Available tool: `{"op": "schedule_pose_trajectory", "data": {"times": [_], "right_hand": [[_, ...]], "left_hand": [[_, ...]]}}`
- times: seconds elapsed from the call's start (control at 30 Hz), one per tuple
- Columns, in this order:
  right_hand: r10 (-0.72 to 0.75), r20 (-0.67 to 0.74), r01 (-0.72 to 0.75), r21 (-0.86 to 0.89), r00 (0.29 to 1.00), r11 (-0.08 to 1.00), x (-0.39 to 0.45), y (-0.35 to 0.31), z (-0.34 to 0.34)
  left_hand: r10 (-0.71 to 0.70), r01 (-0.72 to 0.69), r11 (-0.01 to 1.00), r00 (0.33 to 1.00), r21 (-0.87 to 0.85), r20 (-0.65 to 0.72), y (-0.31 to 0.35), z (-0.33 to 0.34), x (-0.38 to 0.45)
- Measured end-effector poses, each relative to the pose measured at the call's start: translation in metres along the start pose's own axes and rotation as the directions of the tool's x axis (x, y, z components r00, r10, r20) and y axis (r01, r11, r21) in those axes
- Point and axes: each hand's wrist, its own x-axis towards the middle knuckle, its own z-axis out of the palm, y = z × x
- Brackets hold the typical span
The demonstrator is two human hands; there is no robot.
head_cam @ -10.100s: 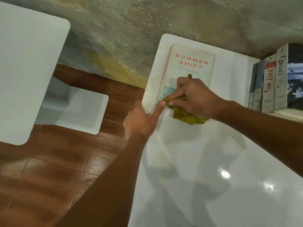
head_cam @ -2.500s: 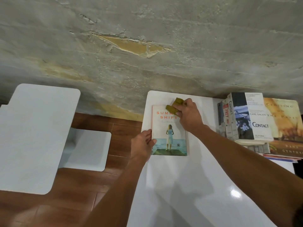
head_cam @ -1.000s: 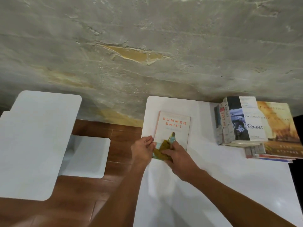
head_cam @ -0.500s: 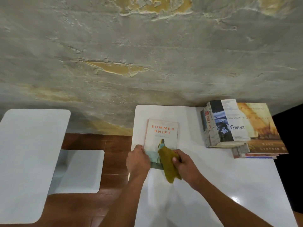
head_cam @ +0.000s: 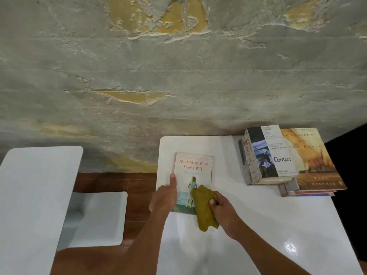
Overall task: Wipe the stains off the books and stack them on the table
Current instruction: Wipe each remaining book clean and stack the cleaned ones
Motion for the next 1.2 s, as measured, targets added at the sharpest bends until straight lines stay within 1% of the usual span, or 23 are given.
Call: {"op": "schedule_pose_trajectory", "data": {"times": [0.07,0.1,0.2,0.27,0.37,0.47,0.5,0.57,0.63,0.67,0.73,0.83,0.93,1.0,1.07,1.13,1.17,1.2], "right_hand": [[0.020,0.000,-0.020,0.015,1.000,1.000,0.000,0.001,-0.002],[0.023,0.002,-0.023,0.023,1.000,0.999,-0.002,0.001,-0.004],[0.027,-0.001,-0.027,0.047,1.000,0.999,-0.008,-0.004,-0.011],[0.021,-0.025,-0.020,0.049,0.999,0.999,-0.015,-0.012,-0.016],[-0.049,-0.095,0.060,0.114,0.994,0.992,-0.029,-0.033,-0.025],[-0.176,-0.180,0.209,0.190,0.968,0.959,-0.048,-0.060,-0.033],[-0.234,-0.209,0.273,0.186,0.950,0.944,-0.056,-0.069,-0.034],[-0.358,-0.259,0.393,0.094,0.897,0.915,-0.064,-0.083,-0.031],[-0.516,-0.269,0.506,-0.112,0.813,0.855,-0.075,-0.094,-0.033],[-0.589,-0.265,0.560,-0.183,0.763,0.808,-0.081,-0.098,-0.035],[-0.695,-0.282,0.651,-0.243,0.662,0.719,-0.094,-0.107,-0.046],[-0.778,-0.323,0.726,-0.290,0.539,0.623,-0.112,-0.125,-0.073],[-0.839,-0.354,0.789,-0.321,0.412,0.523,-0.127,-0.142,-0.105],[-0.859,-0.386,0.800,-0.363,0.337,0.477,-0.132,-0.151,-0.127],[-0.849,-0.434,0.768,-0.417,0.301,0.486,-0.134,-0.157,-0.155],[-0.812,-0.497,0.723,-0.434,0.306,0.538,-0.136,-0.161,-0.185],[-0.774,-0.540,0.701,-0.408,0.331,0.585,-0.137,-0.162,-0.200],[-0.711,-0.589,0.684,-0.334,0.385,0.648,-0.137,-0.160,-0.215]], "left_hand": [[0.052,-0.052,0.999,0.998,-0.009,0.032,-0.003,0.011,0.000],[0.062,-0.060,0.997,0.998,-0.055,0.027,-0.004,0.016,-0.002],[0.101,-0.105,0.967,0.994,-0.231,-0.028,-0.008,0.025,-0.005],[0.174,-0.188,0.944,0.982,-0.272,-0.073,-0.006,0.024,-0.013],[0.264,-0.302,0.920,0.949,-0.251,-0.174,0.004,0.014,-0.029],[0.314,-0.376,0.868,0.921,-0.324,-0.229,0.012,0.005,-0.051],[0.330,-0.403,0.846,0.910,-0.349,-0.251,0.015,0.003,-0.061],[0.374,-0.466,0.800,0.880,-0.379,-0.293,0.023,-0.001,-0.078],[0.445,-0.541,0.750,0.838,-0.380,-0.316,0.038,-0.001,-0.100],[0.479,-0.577,0.731,0.814,-0.365,-0.328,0.047,0.000,-0.111],[0.535,-0.636,0.698,0.768,-0.330,-0.352,0.063,0.000,-0.133],[0.592,-0.699,0.668,0.706,-0.253,-0.389,0.082,-0.004,-0.161],[0.651,-0.755,0.644,0.625,-0.122,-0.430,0.098,-0.004,-0.187],[0.672,-0.762,0.644,0.605,-0.066,-0.427,0.107,0.000,-0.202],[0.693,-0.770,0.635,0.603,-0.061,-0.396,0.115,0.009,-0.219],[0.692,-0.772,0.620,0.622,-0.141,-0.367,0.120,0.020,-0.233],[0.682,-0.766,0.603,0.640,-0.224,-0.354,0.121,0.023,-0.239],[0.667,-0.747,0.581,0.664,-0.323,-0.338,0.122,0.026,-0.244]]}}
